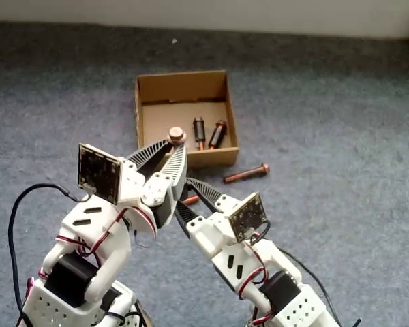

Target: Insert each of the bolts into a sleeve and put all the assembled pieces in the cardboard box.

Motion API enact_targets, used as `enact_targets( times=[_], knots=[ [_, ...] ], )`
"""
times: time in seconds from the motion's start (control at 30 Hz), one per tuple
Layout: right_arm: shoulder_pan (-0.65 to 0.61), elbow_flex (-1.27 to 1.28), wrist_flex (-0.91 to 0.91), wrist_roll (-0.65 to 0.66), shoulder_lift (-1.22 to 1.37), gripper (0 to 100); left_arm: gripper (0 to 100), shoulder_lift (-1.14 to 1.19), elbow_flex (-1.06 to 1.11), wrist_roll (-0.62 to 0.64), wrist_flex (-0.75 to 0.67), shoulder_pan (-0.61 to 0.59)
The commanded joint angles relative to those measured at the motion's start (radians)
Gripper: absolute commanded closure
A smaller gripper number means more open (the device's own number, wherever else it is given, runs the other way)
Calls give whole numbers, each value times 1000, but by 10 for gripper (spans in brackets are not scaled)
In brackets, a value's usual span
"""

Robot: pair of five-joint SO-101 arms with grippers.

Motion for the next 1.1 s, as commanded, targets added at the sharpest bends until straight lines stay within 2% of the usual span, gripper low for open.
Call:
enact_targets(
  times=[0.0, 0.43, 0.67, 1.07],
  knots=[
    [-4, 119, -5, -11, -19, 993, 994, -8, -12, 2, -3, 10],
    [-4, 119, -7, -11, -19, 993, 994, -10, -13, 3, 52, 13],
    [-2, 116, -7, -11, -19, 993, 994, -10, -15, 0, 84, 84],
    [-2, 114, -7, -11, -19, 993, 994, -10, -8, -2, 114, 79]
  ],
)
